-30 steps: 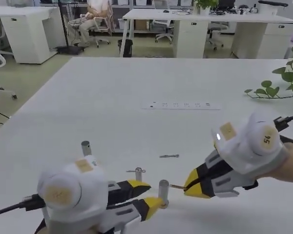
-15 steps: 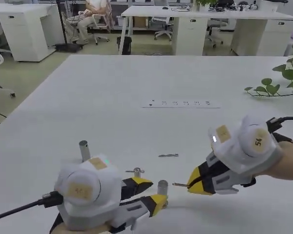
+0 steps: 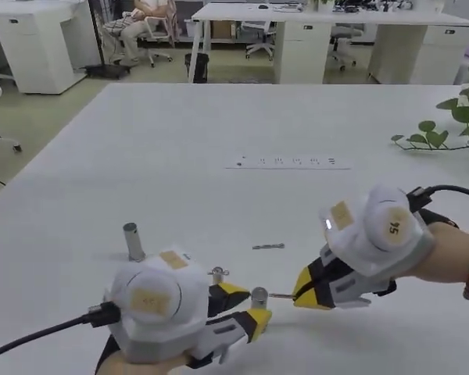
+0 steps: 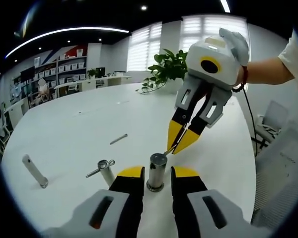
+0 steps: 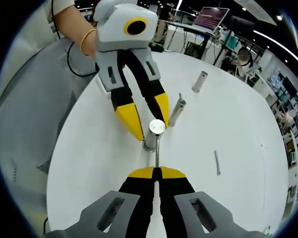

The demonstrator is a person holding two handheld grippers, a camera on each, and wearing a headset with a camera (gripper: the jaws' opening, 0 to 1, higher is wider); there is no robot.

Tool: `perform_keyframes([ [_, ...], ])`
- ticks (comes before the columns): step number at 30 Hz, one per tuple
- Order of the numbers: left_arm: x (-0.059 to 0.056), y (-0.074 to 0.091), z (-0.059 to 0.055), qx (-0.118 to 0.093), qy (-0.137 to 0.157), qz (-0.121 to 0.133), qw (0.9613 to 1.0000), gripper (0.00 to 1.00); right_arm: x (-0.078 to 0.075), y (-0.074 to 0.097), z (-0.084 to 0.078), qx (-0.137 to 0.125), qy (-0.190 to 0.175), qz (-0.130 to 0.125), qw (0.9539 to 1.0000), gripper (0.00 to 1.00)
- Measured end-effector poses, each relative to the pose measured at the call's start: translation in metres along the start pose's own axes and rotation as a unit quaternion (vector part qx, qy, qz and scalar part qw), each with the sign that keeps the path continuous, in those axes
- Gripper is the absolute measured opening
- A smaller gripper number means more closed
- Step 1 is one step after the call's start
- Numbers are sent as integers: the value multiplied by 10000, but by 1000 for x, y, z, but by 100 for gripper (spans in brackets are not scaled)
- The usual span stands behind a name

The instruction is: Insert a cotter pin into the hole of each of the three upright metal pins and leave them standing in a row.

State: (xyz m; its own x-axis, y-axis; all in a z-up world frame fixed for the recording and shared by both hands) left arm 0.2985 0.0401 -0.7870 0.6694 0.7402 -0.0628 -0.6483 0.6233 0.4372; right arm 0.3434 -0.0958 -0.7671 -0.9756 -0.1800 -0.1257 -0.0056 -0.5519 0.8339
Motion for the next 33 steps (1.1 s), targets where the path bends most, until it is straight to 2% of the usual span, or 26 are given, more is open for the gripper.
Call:
perform_keyframes([
  [6, 2, -1, -2, 36, -1, -8, 10000, 14, 0, -1, 3, 25, 89, 39, 9999, 3],
  [18, 1, -3, -5, 65, 4, 2, 10000, 12, -1, -2, 10, 185, 248, 122, 9994, 3],
  [26, 0, -4, -6, 76, 29, 50, 10000, 12, -1, -1, 13, 377, 339, 116, 9986, 3],
  [33, 0, -4, -6, 103, -59, 57, 9999, 12, 0, -2, 19, 690, 329, 65, 9971, 3],
])
Point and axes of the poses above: the centre of the closed fingertips' face, and the gripper's own axes: y roughly backward along the fingers, x roughly to its left, z roughly out of its top, the point moved 8 cm from there along y, roughly backward along the fingers, and after that the axes turned 4 degrees about z, right-handed, at the moved point
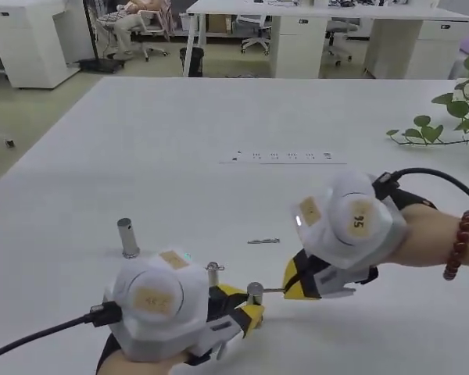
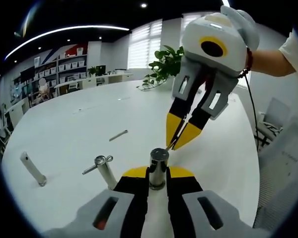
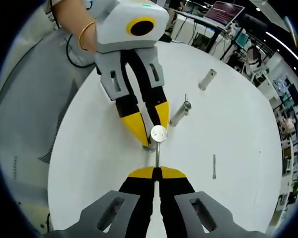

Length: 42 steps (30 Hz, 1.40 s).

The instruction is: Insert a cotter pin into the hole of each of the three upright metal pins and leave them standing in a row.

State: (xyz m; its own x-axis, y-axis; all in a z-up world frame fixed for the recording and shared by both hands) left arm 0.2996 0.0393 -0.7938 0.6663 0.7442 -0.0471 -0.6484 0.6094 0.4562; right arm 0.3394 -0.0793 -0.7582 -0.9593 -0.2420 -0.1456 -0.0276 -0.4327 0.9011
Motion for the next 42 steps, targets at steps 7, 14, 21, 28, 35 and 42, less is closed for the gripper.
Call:
perform_keyframes([
  [7, 0, 0, 0, 20, -40, 22, 10000, 12, -1, 1, 3, 148, 71, -32, 9999, 3],
  [14, 0, -1, 0, 27, -70, 26, 10000, 12, -1, 1, 9, 90, -17, -23, 10000, 4],
  [21, -1, -1, 1, 28, -62, 25, 10000, 11, -2, -1, 15, 44, -95, -37, 9999, 4],
  [28, -1, -1, 2, 16, -10, 19, 10000, 12, -2, -2, 18, -68, -166, -52, 9998, 4],
  [35, -1, -1, 2, -12, 136, 15, 9999, 12, -2, -1, 17, -240, -398, -44, 9989, 4],
  [42, -1, -2, -2, 50, 268, 3, 9996, 12, 0, 2, 13, -411, -609, -82, 9973, 11],
])
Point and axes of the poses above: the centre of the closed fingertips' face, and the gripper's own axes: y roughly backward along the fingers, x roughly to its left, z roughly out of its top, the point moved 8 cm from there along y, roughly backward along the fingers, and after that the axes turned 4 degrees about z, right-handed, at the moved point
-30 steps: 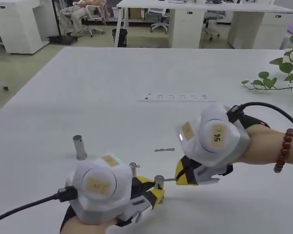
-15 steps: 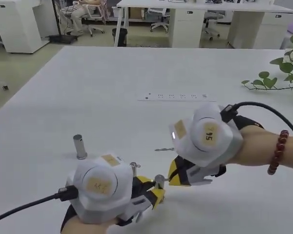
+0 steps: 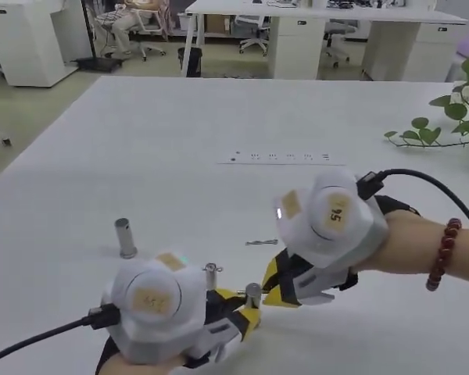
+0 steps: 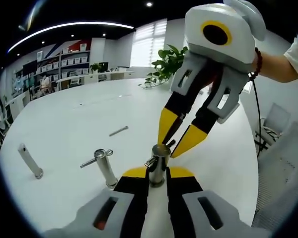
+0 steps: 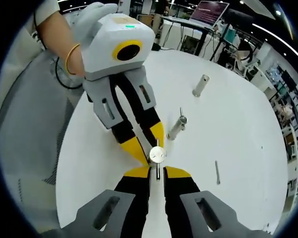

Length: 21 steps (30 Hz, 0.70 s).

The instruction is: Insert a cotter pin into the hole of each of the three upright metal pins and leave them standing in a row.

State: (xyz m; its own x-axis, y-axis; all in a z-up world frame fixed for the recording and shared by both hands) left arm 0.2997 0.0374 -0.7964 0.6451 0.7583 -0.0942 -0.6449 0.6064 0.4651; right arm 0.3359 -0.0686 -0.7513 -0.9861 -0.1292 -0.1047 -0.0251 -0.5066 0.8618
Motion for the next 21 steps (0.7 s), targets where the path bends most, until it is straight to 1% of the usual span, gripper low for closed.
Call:
perform_keyframes([
  [5, -1, 0, -2, 15, 68, 19, 10000, 14, 1, 3, -4, -14, -57, -2, 10000, 12],
  [8, -1, 0, -4, 46, 84, 78, 9999, 14, 1, 5, -6, 37, -70, -29, 10000, 12],
  [10, -1, 0, -5, 43, 91, 64, 9999, 14, 1, 6, -7, 54, -102, -79, 9999, 11],
  [12, -1, 0, -5, 47, 67, 62, 9999, 14, 0, 6, -7, 9, -131, -103, 9999, 11],
  [14, -1, 0, -6, 45, -17, 107, 9999, 13, 0, 5, -6, -3, -128, -100, 9999, 10],
  [16, 0, 0, -6, 52, -60, 143, 9999, 11, 1, 5, -7, 73, 37, -103, 9999, 5],
  [17, 0, -1, -6, 51, -55, 139, 9999, 11, 1, 5, -6, 52, 72, -130, 9999, 5],
  [21, 0, 0, -7, 45, -128, 142, 9998, 11, 1, 3, -5, 23, 3, -91, 10000, 5],
])
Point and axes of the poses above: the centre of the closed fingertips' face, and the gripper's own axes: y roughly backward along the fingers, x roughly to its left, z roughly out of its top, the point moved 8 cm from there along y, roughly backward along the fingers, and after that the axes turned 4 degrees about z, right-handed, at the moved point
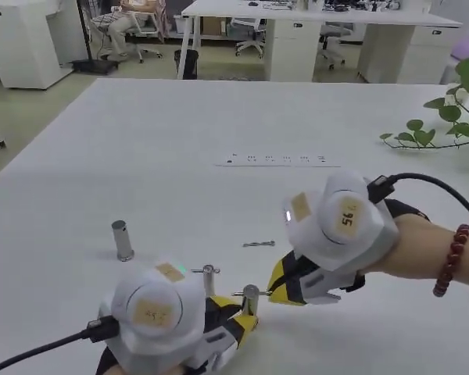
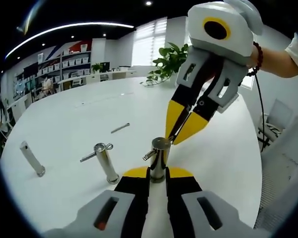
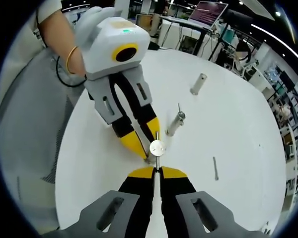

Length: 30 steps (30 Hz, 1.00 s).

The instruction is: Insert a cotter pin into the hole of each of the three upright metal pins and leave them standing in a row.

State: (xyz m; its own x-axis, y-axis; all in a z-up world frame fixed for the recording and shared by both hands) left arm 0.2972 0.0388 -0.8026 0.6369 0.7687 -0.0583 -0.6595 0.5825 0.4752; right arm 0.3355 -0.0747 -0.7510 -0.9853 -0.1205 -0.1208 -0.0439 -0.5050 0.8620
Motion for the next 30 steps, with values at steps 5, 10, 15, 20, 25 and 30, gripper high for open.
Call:
perform_keyframes([
  [5, 0, 0, -1, 25, -82, 19, 10000, 10, 0, -3, 3, -40, -89, 17, 10000, 5],
  [10, -1, -1, -1, 44, -103, 12, 9999, 10, 1, -5, 7, -49, -94, 40, 9999, 5],
  [15, -1, 0, -2, 68, -130, 15, 9999, 10, 0, -5, 7, -53, -146, 48, 9999, 5],
  [20, -1, 0, -2, 90, -142, 25, 9999, 10, 1, -6, 8, -47, -214, 14, 9998, 5],
  [25, -2, 0, -1, 191, -152, 45, 9997, 10, 2, -9, 8, -133, -417, 33, 9990, 7],
  [30, -1, 0, 0, 239, -137, -10, 9996, 18, 2, -8, 9, -180, -506, 27, 9986, 16],
])
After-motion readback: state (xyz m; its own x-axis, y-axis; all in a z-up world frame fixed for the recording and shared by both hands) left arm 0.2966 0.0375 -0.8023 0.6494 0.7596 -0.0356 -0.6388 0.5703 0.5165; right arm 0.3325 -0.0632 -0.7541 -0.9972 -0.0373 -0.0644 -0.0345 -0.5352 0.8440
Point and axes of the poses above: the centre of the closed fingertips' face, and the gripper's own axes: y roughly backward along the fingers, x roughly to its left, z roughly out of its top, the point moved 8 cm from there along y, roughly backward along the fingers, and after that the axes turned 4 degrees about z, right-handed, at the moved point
